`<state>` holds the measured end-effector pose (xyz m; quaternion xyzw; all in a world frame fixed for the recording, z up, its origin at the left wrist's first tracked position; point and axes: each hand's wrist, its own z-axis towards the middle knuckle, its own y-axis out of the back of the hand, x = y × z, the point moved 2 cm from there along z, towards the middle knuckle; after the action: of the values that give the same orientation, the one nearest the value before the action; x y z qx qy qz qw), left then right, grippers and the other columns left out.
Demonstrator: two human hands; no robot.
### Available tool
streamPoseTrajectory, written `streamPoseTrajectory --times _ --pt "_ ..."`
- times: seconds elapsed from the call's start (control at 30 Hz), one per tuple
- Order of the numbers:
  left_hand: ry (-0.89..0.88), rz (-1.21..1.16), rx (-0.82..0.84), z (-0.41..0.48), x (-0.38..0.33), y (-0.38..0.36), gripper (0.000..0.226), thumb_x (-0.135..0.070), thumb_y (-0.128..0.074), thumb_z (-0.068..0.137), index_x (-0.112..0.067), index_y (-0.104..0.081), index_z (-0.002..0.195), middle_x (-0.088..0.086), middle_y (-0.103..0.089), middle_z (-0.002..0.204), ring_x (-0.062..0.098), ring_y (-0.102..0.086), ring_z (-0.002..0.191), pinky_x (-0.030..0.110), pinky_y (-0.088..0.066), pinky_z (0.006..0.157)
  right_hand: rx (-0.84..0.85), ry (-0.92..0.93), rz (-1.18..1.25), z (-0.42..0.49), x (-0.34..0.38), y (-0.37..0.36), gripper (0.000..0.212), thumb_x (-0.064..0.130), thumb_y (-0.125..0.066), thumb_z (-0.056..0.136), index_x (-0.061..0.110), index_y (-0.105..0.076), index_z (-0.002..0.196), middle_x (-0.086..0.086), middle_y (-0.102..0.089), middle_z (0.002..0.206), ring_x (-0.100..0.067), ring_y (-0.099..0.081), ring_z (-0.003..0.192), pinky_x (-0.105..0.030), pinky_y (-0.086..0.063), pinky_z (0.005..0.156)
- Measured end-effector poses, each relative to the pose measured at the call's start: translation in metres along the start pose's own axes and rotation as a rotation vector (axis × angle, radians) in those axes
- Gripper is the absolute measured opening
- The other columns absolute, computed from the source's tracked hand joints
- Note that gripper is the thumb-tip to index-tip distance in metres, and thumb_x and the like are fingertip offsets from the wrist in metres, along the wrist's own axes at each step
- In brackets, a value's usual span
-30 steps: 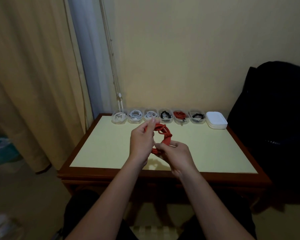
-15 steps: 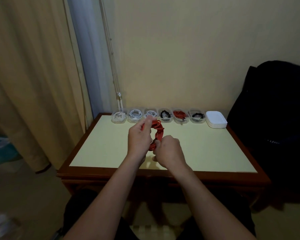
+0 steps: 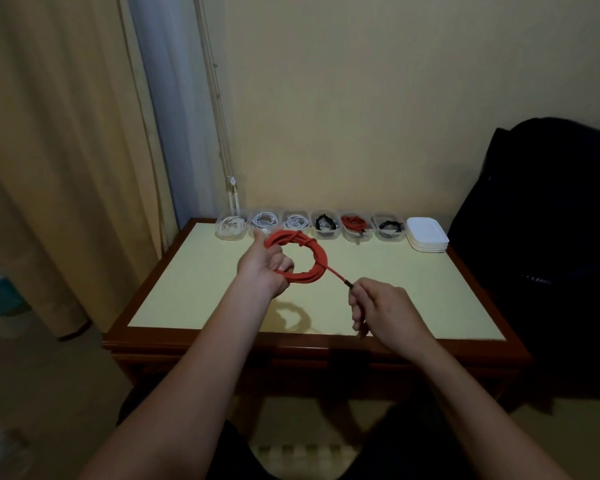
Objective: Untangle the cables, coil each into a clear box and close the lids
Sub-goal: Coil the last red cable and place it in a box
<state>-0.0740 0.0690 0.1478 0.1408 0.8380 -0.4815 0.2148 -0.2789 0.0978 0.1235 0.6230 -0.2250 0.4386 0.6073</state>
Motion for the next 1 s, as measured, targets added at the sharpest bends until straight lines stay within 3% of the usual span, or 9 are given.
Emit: streamPoseTrajectory --times 0.07,0.2,0.37,0.43,0.57,0.73,0.87,1.0 --pt "0.052 -0.052 0.041 0.0 0.011 -0.005 0.044 -0.051 -0.051 0.098 -0.012 -0.071 0.095 -0.007 -0.02 0.044 0.007 -0.013 0.031 0.018 -0.017 0.034 -0.052 0.019 0.05 0.003 -0.006 -0.003 0.03 0.009 -0.044 0.106 0.012 -0.061 0.082 -0.007 -0.067 0.065 -0.018 -0.063 0.055 -0.038 -0.057 0.059" --pt "0.076 -0.053 0.105 0.004 0.027 -0.011 0.04 -0.052 -0.053 0.097 -0.016 -0.069 0.093 -0.005 -0.024 0.039 0.008 -0.016 0.028 0.015 -0.019 0.036 -0.153 0.086 0.087 0.009 -0.014 -0.023 0.016 0.013 -0.041 0.107 0.024 -0.053 0.106 0.001 -0.072 0.075 -0.015 -0.067 0.062 -0.03 -0.051 0.059" --pt "0.075 -0.06 0.12 0.03 0.063 -0.012 0.033 -0.046 -0.053 0.099 -0.016 -0.066 0.096 -0.006 -0.042 0.049 0.007 -0.018 0.028 0.016 -0.022 0.034 -0.487 0.08 0.077 0.029 -0.038 -0.044 0.01 0.013 -0.059 0.1 0.016 -0.068 0.102 0.006 -0.072 0.085 -0.004 -0.068 0.08 -0.028 -0.055 0.07" --pt "0.061 -0.058 0.113 0.044 0.079 -0.012 0.034 -0.047 -0.051 0.1 -0.017 -0.066 0.102 -0.006 -0.036 0.045 0.007 -0.02 0.03 0.016 -0.024 0.036 -0.586 0.054 0.09 0.036 -0.045 -0.043 0.011 0.012 -0.066 0.096 0.014 -0.076 0.1 0.008 -0.073 0.083 -0.004 -0.068 0.079 -0.025 -0.056 0.07" --pt "-0.006 0.023 0.098 0.073 0.105 -0.015 0.033 -0.046 -0.048 0.102 -0.019 -0.066 0.108 -0.007 -0.024 0.047 0.006 -0.025 0.035 0.019 -0.033 0.039 -0.536 -0.209 0.414 0.055 -0.057 -0.039 0.016 0.008 -0.066 0.095 0.013 -0.081 0.097 0.003 -0.078 0.078 -0.003 -0.073 0.072 -0.014 -0.053 0.065" --pt "-0.116 0.174 -0.085 0.102 0.133 -0.026 0.035 -0.045 -0.052 0.101 -0.014 -0.069 0.105 -0.006 -0.036 0.052 0.005 -0.037 0.043 0.018 -0.04 0.046 -0.474 -0.432 0.925 0.086 -0.066 -0.027 0.026 0.002 -0.052 0.096 0.005 -0.078 0.095 -0.014 -0.078 0.091 -0.023 -0.077 0.091 -0.035 -0.06 0.085" --pt "-0.226 0.449 -0.184 0.122 0.153 -0.036 0.044 -0.049 -0.049 0.101 -0.014 -0.07 0.086 -0.003 -0.056 0.056 0.006 -0.054 0.045 0.024 -0.05 0.053 -0.475 -0.455 0.732 0.106 -0.089 -0.016 0.019 0.019 -0.063 0.099 0.009 -0.078 0.103 -0.006 -0.079 0.09 -0.015 -0.076 0.088 -0.033 -0.062 0.085" --pt "-0.399 0.753 -0.106 0.15 0.166 -0.038 0.047 -0.051 -0.043 0.103 -0.023 -0.071 0.078 -0.004 -0.07 0.064 0.005 -0.066 0.061 0.026 -0.052 0.068 -0.456 -0.48 0.771 0.13 -0.131 -0.014 0.022 0.012 -0.063 0.099 -0.001 -0.074 0.113 -0.011 -0.079 0.093 -0.021 -0.077 0.089 -0.037 -0.062 0.087"
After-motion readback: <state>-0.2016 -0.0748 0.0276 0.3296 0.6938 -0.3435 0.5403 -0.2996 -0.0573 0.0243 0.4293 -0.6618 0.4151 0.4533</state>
